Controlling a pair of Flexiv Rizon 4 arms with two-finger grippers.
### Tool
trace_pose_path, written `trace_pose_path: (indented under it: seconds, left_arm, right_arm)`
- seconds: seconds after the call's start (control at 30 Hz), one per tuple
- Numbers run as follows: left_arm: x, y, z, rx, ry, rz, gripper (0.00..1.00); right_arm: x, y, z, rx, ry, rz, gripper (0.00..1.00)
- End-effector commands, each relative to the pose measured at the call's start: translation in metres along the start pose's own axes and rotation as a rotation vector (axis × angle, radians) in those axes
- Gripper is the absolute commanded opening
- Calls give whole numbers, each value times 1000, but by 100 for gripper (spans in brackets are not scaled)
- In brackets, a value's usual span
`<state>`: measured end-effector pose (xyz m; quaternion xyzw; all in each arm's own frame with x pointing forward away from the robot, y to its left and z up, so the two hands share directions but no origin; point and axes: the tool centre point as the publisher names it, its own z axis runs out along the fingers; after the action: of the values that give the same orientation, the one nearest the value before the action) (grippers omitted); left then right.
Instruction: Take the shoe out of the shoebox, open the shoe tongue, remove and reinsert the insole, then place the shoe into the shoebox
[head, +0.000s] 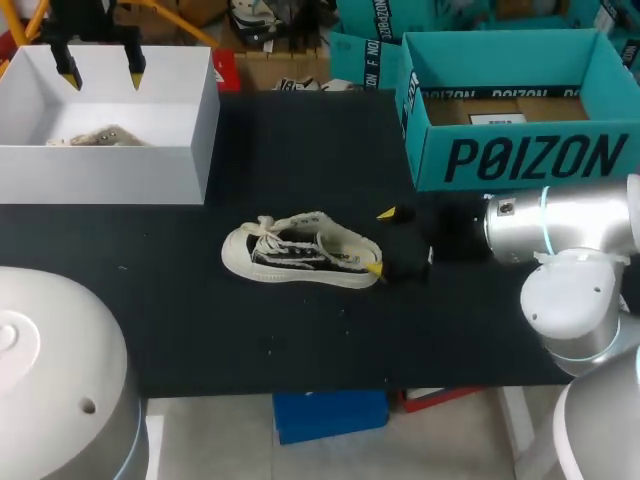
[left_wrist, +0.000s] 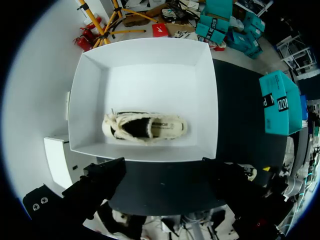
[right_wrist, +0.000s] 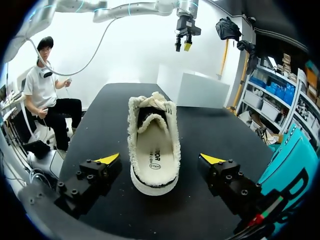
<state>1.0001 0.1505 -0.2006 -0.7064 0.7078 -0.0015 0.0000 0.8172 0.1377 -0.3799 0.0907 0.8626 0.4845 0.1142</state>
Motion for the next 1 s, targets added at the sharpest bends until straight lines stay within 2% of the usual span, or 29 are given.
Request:
trace_pose_path:
  seconds: [0.03, 0.67, 1.0]
  left_arm:
    - [0, 0, 0, -1, -1, -1, 100]
    - [0, 0, 0, -1, -1, -1, 100]
    - [0, 0, 0, -1, -1, -1, 100]
  right_arm:
    - [4, -8, 11, -32, -12, 8, 100]
    - [9, -25, 36, -54, 3, 54, 100]
    - [6, -29, 43, -67, 24, 62, 100]
